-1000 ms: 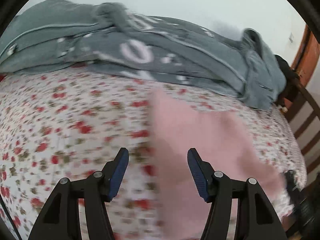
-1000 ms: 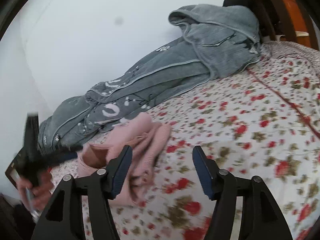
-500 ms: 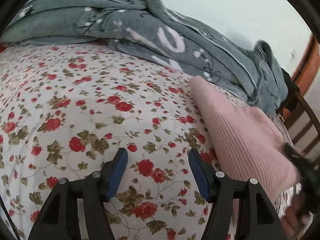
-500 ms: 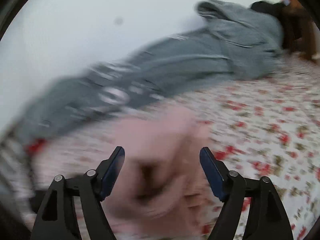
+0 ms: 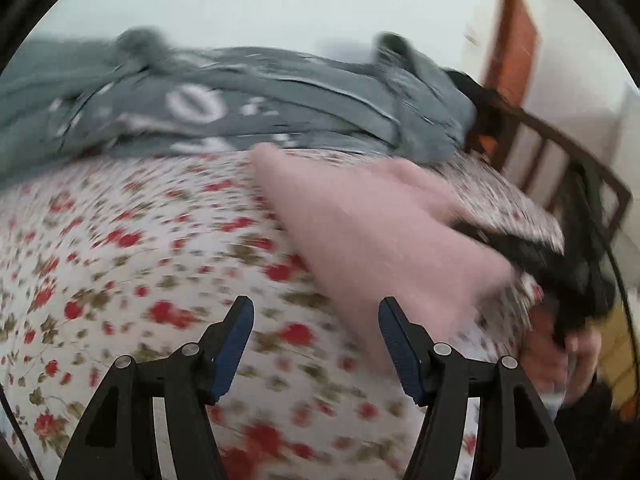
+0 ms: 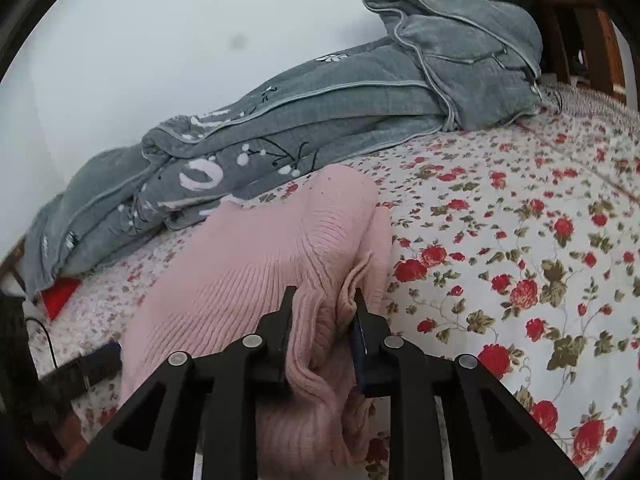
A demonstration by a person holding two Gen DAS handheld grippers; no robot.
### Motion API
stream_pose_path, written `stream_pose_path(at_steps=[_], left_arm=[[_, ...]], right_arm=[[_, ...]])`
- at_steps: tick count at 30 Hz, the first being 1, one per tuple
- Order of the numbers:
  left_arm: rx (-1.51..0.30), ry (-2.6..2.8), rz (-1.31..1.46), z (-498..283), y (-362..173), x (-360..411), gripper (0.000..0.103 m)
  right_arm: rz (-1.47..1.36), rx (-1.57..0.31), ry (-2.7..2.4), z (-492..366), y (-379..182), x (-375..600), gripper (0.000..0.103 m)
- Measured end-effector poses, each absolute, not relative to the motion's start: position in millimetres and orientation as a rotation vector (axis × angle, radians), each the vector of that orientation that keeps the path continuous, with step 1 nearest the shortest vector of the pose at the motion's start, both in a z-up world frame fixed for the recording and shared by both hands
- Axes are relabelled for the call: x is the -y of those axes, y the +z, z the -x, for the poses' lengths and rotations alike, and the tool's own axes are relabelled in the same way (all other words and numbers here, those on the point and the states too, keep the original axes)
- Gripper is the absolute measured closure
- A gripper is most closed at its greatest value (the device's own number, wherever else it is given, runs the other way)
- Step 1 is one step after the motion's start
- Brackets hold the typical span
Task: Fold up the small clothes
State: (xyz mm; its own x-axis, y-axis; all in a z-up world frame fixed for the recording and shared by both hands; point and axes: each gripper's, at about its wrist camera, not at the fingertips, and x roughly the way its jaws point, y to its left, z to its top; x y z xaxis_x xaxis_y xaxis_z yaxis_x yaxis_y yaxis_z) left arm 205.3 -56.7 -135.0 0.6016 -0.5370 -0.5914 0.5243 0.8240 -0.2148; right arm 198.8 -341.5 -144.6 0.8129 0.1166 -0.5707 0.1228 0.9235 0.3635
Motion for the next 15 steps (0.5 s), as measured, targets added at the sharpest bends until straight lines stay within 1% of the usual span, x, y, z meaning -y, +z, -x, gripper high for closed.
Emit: stream_pose_path(at_steps=[3,5,12,15], left_arm=[[-0.658,-0.644,-0.012,-189.1,-130.3,66.9,0.037],[-0.661,-0.678,-0.026,-181.8,-130.3,73.7,0.037],[-0.696,-0.561,-0.170,-178.7,-144.6,103.0,0.036],[-0.705,-0.557,-0.135,-183.8,-144.5,102.0,0.035]], right_arm=[[-0.444,-0.626,0.024,-198.4,-147.9,349.8,0.073],[-0.439,-0.632,0.015,-196.6,-148.3,352.0,0.056],[-0.481,-0.642,0.046,-194.5,-154.9,362.1,0.054],[-0.488,-0.643,0.047,-194.7,-155.9,363.3,0.053]])
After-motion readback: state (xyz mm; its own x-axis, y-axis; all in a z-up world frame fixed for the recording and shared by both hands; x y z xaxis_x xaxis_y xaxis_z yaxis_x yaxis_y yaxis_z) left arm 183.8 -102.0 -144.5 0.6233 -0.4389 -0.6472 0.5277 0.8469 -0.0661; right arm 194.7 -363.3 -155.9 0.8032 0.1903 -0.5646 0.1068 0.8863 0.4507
